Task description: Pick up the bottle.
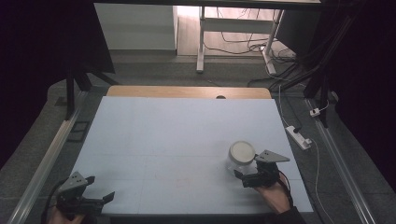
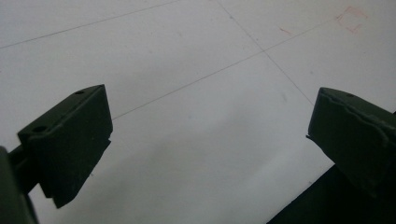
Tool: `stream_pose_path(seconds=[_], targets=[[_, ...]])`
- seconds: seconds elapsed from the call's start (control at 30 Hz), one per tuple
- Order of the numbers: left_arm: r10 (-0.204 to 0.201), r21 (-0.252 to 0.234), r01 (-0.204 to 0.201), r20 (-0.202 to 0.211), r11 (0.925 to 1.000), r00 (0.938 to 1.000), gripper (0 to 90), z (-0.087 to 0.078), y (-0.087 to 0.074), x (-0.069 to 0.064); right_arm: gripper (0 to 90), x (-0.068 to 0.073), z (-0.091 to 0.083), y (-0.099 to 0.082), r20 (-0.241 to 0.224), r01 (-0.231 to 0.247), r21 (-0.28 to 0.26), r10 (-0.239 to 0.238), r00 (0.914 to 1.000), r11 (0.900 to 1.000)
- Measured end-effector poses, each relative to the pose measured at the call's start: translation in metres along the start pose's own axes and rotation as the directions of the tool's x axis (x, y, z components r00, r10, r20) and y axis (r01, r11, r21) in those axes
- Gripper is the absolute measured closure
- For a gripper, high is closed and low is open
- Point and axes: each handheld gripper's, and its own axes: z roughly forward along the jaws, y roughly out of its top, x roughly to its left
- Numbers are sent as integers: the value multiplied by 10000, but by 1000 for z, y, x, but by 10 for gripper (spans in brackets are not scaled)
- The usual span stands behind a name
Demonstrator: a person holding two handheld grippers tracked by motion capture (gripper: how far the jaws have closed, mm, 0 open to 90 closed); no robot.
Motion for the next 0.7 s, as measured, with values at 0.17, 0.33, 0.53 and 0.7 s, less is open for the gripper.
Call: stream_pose_path(seconds=[0.17, 0.33, 0.53, 0.7], targets=[[-1, 8, 1, 8, 10000, 10000, 6, 0, 0, 0, 0, 0, 8, 3, -155, 172, 15, -172, 9997, 9999], [0, 27, 0, 17, 10000, 10000, 6, 0, 0, 0, 0, 0, 15, 5, -254, 404, 70, -402, 9989, 9992], [17, 40, -17, 20, 10000, 10000, 7, 0, 0, 0, 0, -1, 20, 6, -312, 317, 46, -315, 9990, 9995], [27, 41, -27, 24, 10000, 10000, 8, 1, 0, 0, 6, -1, 22, 6, -268, 432, 51, -431, 9987, 9991]])
